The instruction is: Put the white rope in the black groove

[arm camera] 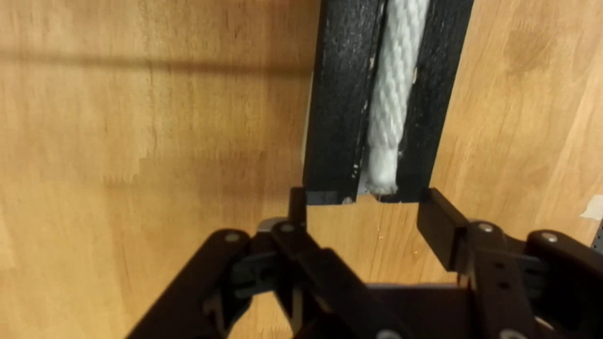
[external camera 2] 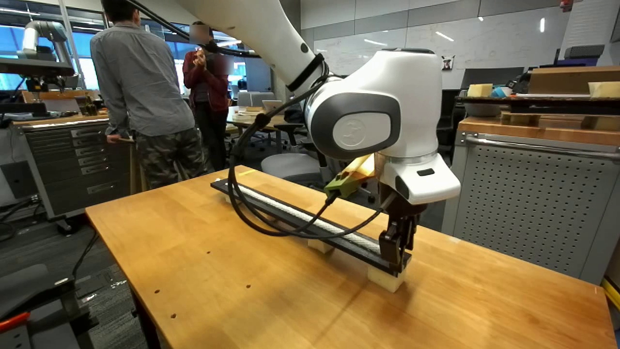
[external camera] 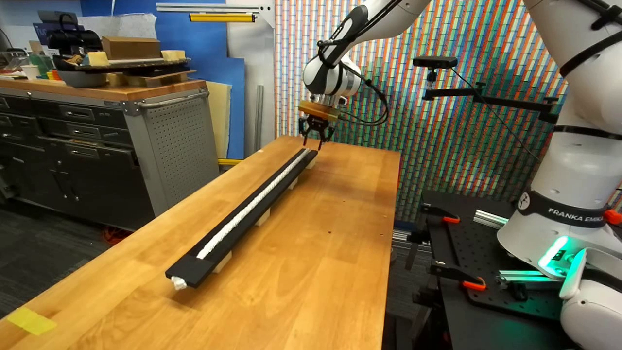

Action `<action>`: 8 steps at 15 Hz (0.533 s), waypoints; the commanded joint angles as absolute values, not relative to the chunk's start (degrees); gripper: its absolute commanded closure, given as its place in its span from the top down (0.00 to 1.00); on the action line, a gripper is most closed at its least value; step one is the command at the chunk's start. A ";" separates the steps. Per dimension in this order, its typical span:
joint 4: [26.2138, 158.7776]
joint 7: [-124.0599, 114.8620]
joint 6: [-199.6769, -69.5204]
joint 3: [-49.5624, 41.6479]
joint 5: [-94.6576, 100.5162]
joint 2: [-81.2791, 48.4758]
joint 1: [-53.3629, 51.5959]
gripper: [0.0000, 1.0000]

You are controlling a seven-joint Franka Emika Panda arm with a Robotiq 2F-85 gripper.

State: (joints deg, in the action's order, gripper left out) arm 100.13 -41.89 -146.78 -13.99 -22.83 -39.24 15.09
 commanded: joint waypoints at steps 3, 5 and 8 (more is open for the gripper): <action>100.53 -40.15 -146.73 -13.43 -22.46 -36.96 15.56 1.00; 102.45 -37.73 -146.80 -12.62 -22.40 -34.54 15.35 1.00; 106.87 -31.95 -147.35 -11.69 -21.43 -29.41 14.15 1.00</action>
State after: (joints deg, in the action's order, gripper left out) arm 100.98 -37.12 -146.84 -12.73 -22.75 -36.16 14.97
